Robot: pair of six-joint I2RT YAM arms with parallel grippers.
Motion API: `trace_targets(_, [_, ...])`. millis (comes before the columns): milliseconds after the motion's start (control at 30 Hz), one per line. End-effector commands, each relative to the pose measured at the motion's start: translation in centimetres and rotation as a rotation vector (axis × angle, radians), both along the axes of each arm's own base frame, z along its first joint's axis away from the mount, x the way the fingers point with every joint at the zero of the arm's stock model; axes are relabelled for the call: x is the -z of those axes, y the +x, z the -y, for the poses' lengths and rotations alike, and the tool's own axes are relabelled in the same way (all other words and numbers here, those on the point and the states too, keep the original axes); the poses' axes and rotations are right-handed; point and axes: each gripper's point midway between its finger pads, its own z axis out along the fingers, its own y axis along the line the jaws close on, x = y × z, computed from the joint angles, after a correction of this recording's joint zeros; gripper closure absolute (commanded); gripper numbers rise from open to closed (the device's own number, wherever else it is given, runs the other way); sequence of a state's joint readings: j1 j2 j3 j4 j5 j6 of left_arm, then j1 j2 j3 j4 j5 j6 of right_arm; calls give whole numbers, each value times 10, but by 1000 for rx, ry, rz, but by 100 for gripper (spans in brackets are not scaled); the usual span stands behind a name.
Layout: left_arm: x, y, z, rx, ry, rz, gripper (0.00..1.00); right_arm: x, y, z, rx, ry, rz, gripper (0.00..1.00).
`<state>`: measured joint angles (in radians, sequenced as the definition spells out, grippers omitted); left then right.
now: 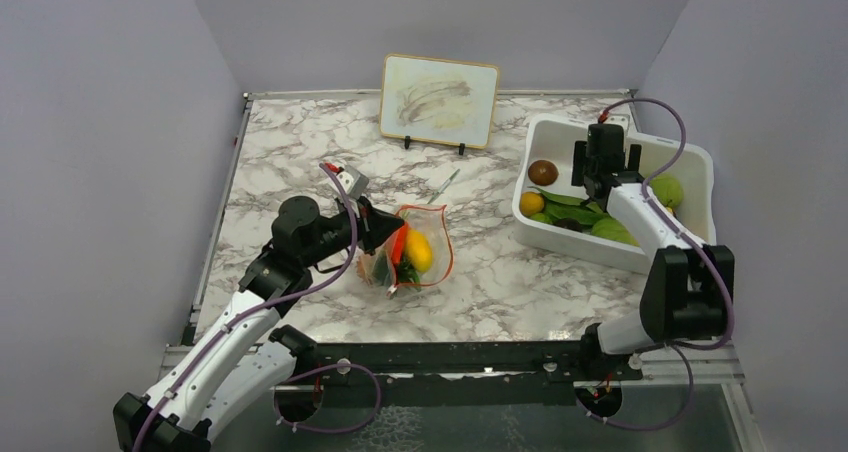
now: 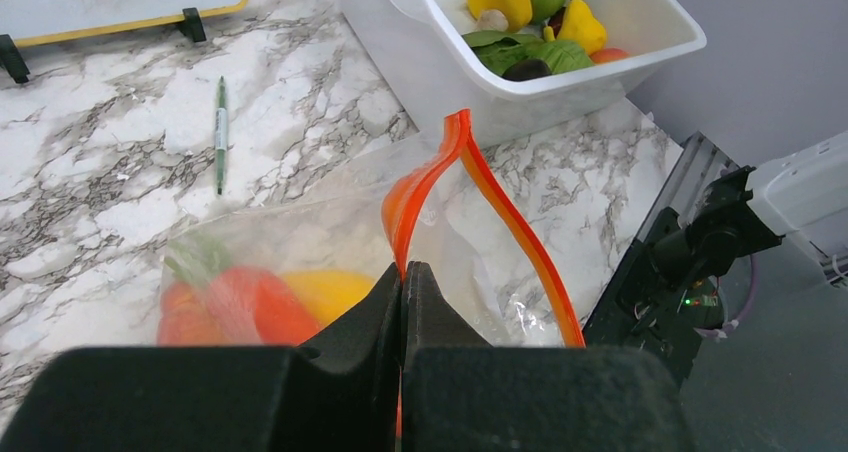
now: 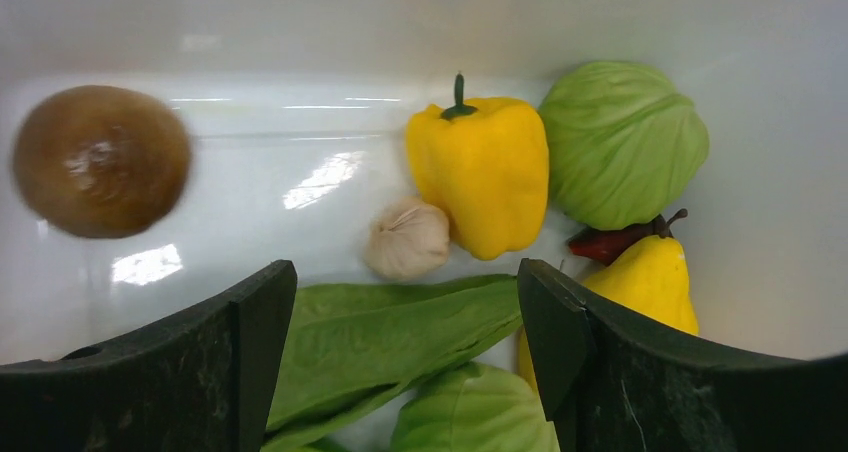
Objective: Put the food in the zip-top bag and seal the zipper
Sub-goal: Pick up the fake vegetable from the bin.
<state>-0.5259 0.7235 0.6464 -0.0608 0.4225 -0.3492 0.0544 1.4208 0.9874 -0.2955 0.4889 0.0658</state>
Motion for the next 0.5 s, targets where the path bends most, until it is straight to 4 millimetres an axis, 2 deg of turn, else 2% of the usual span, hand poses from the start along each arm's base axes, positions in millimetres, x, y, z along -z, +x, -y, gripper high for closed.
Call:
trace_targets(0, [-2, -1, 4, 20, -3, 16, 100, 5, 14, 31, 111, -135, -2, 17])
trace_targets(200, [7, 2, 6, 19, 29, -6, 100, 26, 31, 45, 150, -162, -61, 14])
trace_targets(300, [11, 6, 6, 9, 40, -12, 100, 39, 37, 43, 133, -150, -76, 12])
trace_targets(467, [22, 12, 5, -11, 73, -34, 100, 49, 36, 66, 217, -201, -99, 10])
